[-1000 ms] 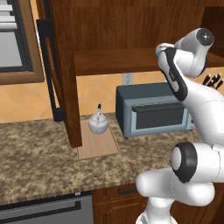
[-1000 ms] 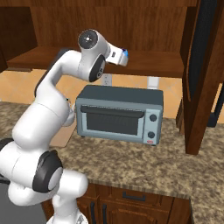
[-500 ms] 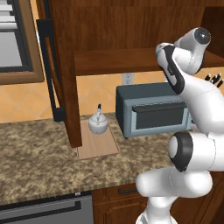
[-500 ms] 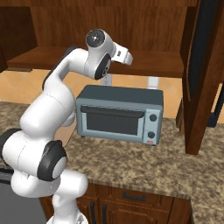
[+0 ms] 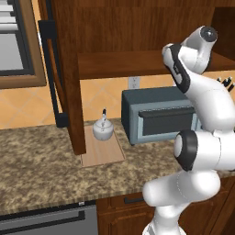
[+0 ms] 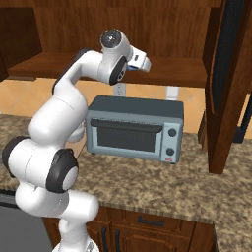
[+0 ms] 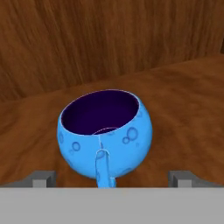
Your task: Pick the kettle from the counter and place it on the tray. Then pick the mug from the cabinet and place it on the tray. Then close the cabinet doors.
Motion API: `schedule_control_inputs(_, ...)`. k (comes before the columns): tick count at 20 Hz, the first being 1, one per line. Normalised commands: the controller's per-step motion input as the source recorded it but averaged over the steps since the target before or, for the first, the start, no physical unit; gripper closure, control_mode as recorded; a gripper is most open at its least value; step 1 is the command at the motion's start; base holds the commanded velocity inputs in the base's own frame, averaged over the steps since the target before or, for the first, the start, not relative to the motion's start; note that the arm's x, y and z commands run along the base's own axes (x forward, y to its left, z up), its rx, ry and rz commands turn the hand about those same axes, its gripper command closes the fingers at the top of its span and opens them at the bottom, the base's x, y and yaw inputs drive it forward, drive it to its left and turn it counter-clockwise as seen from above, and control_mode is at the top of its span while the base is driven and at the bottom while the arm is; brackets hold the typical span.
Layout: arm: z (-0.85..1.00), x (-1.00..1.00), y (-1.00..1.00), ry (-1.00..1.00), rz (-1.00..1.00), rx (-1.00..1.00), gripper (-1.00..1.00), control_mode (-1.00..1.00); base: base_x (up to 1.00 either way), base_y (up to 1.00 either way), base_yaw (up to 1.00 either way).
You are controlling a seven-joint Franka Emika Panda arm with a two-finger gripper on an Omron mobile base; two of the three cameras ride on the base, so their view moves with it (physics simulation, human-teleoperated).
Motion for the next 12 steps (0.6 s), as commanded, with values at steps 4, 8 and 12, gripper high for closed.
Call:
schedule_control_inputs(4, -0.15, 0.28, 0.0, 0.0, 0.0, 0.0, -1.0, -1.0, 0.0, 0.0, 0.0)
schedule_control_inputs(8, -0.08, 0.27, 0.0, 0.0, 0.0, 0.0, -1.0, -1.0, 0.0, 0.0, 0.0)
schedule_control_inputs(12, 0.0, 0.02, 0.0, 0.0, 0.0, 0.0, -1.0, -1.0, 0.0, 0.0, 0.0)
